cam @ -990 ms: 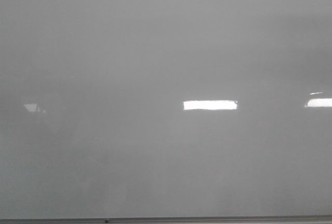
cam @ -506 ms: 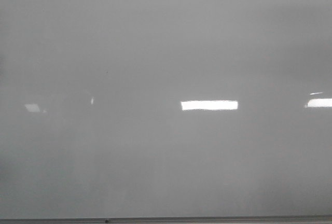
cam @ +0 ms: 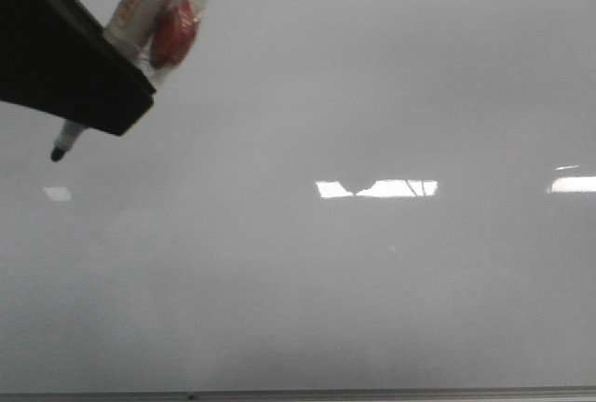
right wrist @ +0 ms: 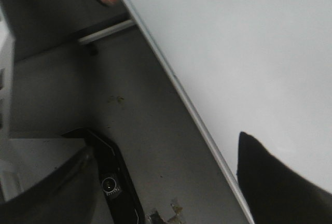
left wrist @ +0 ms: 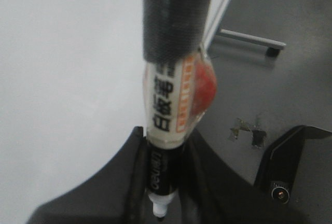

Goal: Write number 8 on whiteboard

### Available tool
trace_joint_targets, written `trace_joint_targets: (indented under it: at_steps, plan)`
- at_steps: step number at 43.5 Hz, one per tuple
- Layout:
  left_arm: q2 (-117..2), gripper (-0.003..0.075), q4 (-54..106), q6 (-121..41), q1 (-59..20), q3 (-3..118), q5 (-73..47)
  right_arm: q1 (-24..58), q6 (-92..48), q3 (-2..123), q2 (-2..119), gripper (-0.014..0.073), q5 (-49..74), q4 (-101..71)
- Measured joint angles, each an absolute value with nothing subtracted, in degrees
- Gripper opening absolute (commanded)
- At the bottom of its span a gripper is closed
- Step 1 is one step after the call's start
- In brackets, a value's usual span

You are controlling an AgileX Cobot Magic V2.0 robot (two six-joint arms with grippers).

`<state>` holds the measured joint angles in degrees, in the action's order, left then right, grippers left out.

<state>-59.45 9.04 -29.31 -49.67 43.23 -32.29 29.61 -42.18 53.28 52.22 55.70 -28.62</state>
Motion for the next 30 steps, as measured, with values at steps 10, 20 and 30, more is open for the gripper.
trace_joint_targets:
  at_steps: [10,20,30]
  plan:
    - [-59.45,-0.0021,9.04,-29.33,-55.02,43.23,-33.03,38.1,-47.54,61.17,61.44,0.0573,56.4,-30.52]
    - [-59.45,-0.0021,9.04,-29.33,-55.23,43.23,-33.03,43.67,-48.4,68.88,70.92,0.0569,57.3,-30.67]
    - [-59.45,-0.0021,9.04,-29.33,-55.23,43.23,-33.03,44.3,-49.03,71.8,76.86,0.0365,57.9,-30.67]
